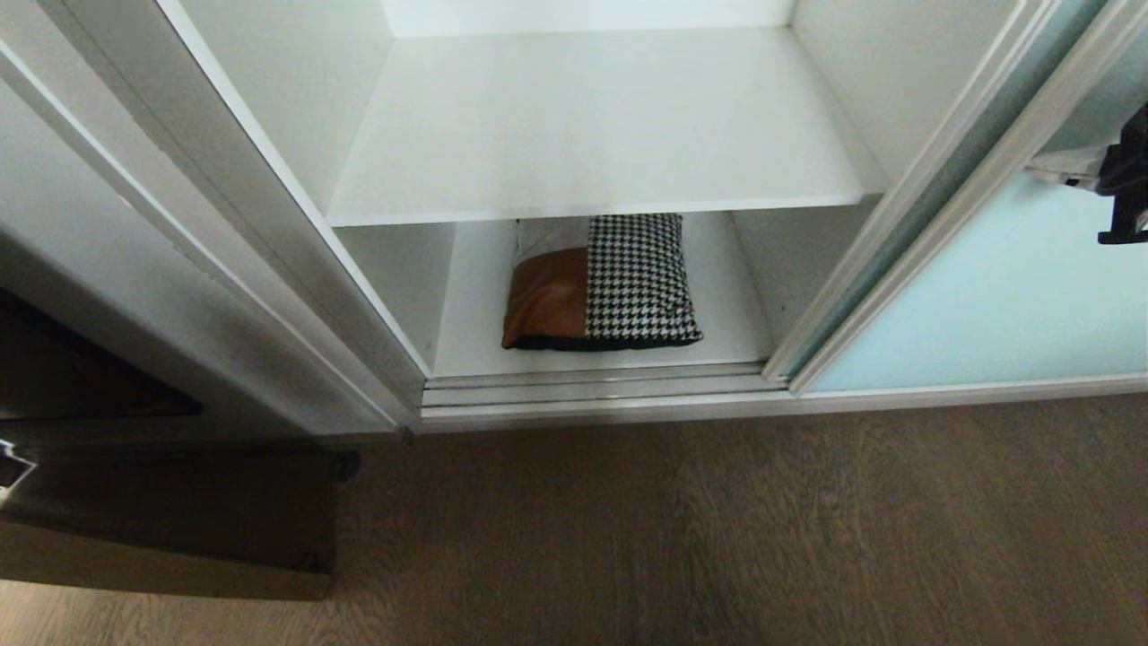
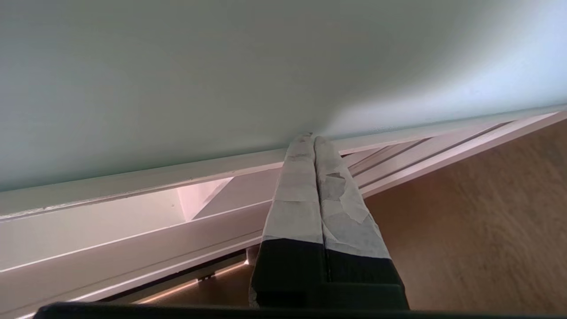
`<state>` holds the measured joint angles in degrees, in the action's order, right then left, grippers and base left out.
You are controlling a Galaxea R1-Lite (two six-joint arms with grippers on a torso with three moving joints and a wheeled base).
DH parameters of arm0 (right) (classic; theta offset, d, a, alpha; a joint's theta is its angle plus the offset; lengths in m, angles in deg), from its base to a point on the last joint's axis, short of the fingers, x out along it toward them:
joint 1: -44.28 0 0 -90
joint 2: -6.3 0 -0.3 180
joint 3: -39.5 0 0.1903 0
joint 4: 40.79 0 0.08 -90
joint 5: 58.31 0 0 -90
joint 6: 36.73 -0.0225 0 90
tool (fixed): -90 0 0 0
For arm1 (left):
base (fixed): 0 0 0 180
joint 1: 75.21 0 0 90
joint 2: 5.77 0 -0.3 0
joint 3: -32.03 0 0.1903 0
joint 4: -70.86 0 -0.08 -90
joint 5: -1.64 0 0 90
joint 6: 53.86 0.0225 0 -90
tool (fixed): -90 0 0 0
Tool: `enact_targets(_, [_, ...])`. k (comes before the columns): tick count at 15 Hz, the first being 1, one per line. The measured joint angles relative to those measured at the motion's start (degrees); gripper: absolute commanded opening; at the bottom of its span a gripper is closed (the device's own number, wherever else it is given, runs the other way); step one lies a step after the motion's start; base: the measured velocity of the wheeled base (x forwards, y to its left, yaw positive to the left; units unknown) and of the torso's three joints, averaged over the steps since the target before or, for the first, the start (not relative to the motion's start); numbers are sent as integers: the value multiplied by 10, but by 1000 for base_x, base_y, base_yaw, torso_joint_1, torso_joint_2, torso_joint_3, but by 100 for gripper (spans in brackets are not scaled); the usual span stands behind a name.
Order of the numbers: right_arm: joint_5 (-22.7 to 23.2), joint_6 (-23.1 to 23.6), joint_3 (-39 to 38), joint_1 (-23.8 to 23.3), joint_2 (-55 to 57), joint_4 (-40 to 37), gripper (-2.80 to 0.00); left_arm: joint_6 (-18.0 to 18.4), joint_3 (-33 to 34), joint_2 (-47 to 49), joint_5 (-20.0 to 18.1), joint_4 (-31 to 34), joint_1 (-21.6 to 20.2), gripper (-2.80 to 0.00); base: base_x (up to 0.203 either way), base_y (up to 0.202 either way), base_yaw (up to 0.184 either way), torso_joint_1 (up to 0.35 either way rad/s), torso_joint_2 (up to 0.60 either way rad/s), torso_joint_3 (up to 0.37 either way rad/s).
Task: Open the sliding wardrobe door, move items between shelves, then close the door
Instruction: Close the door
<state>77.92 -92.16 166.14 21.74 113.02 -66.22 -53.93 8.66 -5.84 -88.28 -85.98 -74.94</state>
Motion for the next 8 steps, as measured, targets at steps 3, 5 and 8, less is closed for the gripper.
enact_targets(3, [1,1,-14,23,-14,-1,-280,0,0,0,0,0,0,-280,0,0,0,0,0,0])
enact_targets(5, [5,4,-37,50,-28,-1,-280,0,0,0,0,0,0,-280,0,0,0,0,0,0])
enact_targets(8, [3,8,-74,108,-55,0,-280,0,0,0,0,0,0,-280,0,0,0,0,0,0])
